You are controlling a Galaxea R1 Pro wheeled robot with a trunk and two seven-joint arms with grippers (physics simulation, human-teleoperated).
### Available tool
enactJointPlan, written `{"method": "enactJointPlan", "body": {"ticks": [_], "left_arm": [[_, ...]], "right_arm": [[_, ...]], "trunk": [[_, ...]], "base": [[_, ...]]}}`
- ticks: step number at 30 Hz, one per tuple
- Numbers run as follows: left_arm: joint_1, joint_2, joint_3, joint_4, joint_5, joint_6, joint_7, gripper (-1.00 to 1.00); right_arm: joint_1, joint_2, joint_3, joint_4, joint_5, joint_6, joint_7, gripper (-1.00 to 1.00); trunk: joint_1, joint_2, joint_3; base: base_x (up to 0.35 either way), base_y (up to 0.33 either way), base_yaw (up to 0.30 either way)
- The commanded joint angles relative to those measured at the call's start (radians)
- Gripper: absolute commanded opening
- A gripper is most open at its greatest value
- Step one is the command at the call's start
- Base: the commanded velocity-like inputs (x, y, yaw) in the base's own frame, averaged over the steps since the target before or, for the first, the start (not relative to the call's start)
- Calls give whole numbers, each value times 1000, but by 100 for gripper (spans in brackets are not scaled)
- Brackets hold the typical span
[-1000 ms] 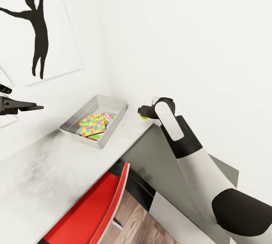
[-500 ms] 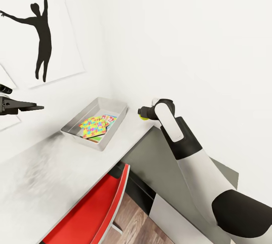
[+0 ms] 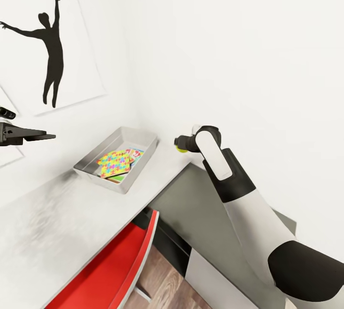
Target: Put all the toys in the child's room - the three board games (two on the bed and one on the table), the two jigsaw puzzles on the table, and the tennis ball on the table - inside the toy box on the table in the child's room.
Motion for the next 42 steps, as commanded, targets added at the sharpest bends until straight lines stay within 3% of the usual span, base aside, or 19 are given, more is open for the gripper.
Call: {"method": "enactJointPlan", "body": {"ticks": [1,20,42], "left_arm": [[-2,1,-4,1,1,11,-5,100],[-2,-4,-5,1,4,11,-5,100],[1,-10,-5,4,4,9,-5,100]], "right_arm": [[-1,0,1,-1,-11,1,-13,-100],[-1,0,2,1,-11,1,-14,-100],[11,0,2,-1,-11,-2,-13,-100]], "trunk": [[1,-2,0],[1,-2,30],[1,-2,31]], "base": [[0,-85,0],[-19,6,65],[-2,4,113]]}}
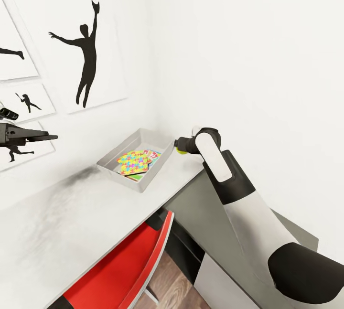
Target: Put all the toys in the child's room - the three board games (two on the bed and one on the table), the two jigsaw puzzles on the table, and the tennis ball on the table - inside the toy box on the table in the child's room.
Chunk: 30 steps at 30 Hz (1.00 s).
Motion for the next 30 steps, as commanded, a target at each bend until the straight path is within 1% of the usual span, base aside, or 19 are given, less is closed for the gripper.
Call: {"method": "enactJointPlan", "body": {"ticks": [1,5,8,22,25,30], "left_arm": [[-2,1,-4,1,1,11,-5,100],[-2,1,-4,1,1,11,-5,100],[-2,2,-4,1,1,11,-5,100],[-2,0,-4,8,-1,11,-5,100],[-2,-2,-4,8,-1,11,-5,100],[-2,-1,-4,8,0,11,-5,100]], "right_arm": [[-1,0,1,-1,-11,1,-12,-100],[-1,0,2,-1,-12,1,-13,-100],[-1,0,2,0,-12,1,-13,-100],[-1,0,3,-1,-12,2,-14,-100],[-1,0,3,-1,-12,2,-13,-100],[-1,0,4,0,-14,1,-8,-100]], "trunk": [[1,-2,-2],[1,-2,-2],[1,-2,-2],[1,-2,-2],[1,-2,-2],[1,-2,-2]], "base": [[0,0,0],[0,43,3],[0,134,141],[6,4,275],[97,-162,101],[16,-25,7]]}}
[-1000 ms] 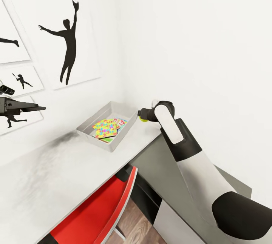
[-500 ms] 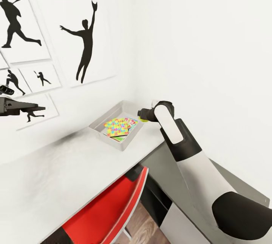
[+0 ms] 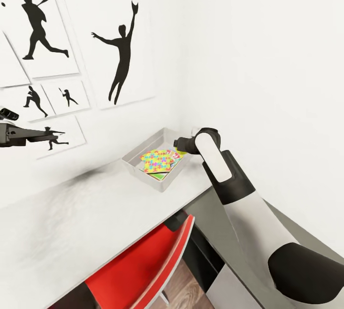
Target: Put all the toys in the child's room - the three board games (two on the bed and one on the table), the two jigsaw puzzles on the table, and the tennis ball on the table - inside the toy box on the table in the child's room.
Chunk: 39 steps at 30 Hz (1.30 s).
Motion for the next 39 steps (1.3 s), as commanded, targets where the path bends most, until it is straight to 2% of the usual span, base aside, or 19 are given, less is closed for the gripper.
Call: {"method": "enactJointPlan", "body": {"ticks": [1,14,28,39], "left_arm": [[-2,1,-4,1,1,11,-5,100],[-2,0,-4,1,0,11,-5,100],[-2,0,-4,1,-1,11,-5,100],[-2,0,-5,1,0,11,-5,100]], "right_arm": [[-1,0,1,-1,-11,0,-13,-100],[-1,0,2,-1,-11,1,-15,-100],[-1,0,3,-1,-11,1,-14,-100],[1,0,3,-1,-10,0,-12,-100]], "trunk": [[1,-2,-2],[1,-2,-2],[1,-2,-1],[1,-2,12]], "base": [[3,-5,1],[125,-27,7],[78,-5,249],[55,0,36]]}}
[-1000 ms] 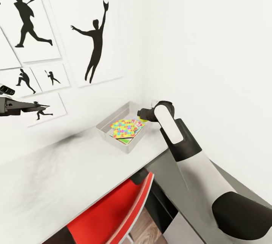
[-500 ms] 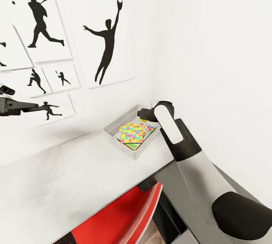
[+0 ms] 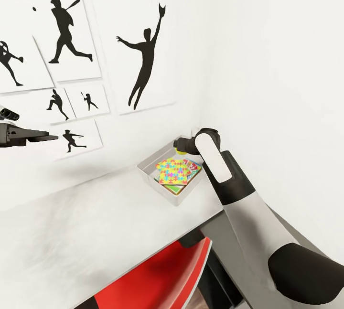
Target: Put all the toys in the child's room - the three board games (two on the bed and one on the table), the two jigsaw puzzles on the table, and the tennis ball on the table - inside the toy box on the table in the child's room.
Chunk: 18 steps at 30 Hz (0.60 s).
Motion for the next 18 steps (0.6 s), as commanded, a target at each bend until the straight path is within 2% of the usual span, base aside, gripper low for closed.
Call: {"method": "enactJointPlan", "body": {"ticks": [1,18], "left_arm": [[-2,1,-4,1,1,11,-5,100],[-2,1,-4,1,2,11,-5,100]], "right_arm": [[-2,0,1,-1,-11,0,-13,-100],[-1,0,1,0,-11,0,-13,-100]], "trunk": [[1,-2,-2],[1,-2,2]], "base": [[56,0,1],[52,40,0]]}}
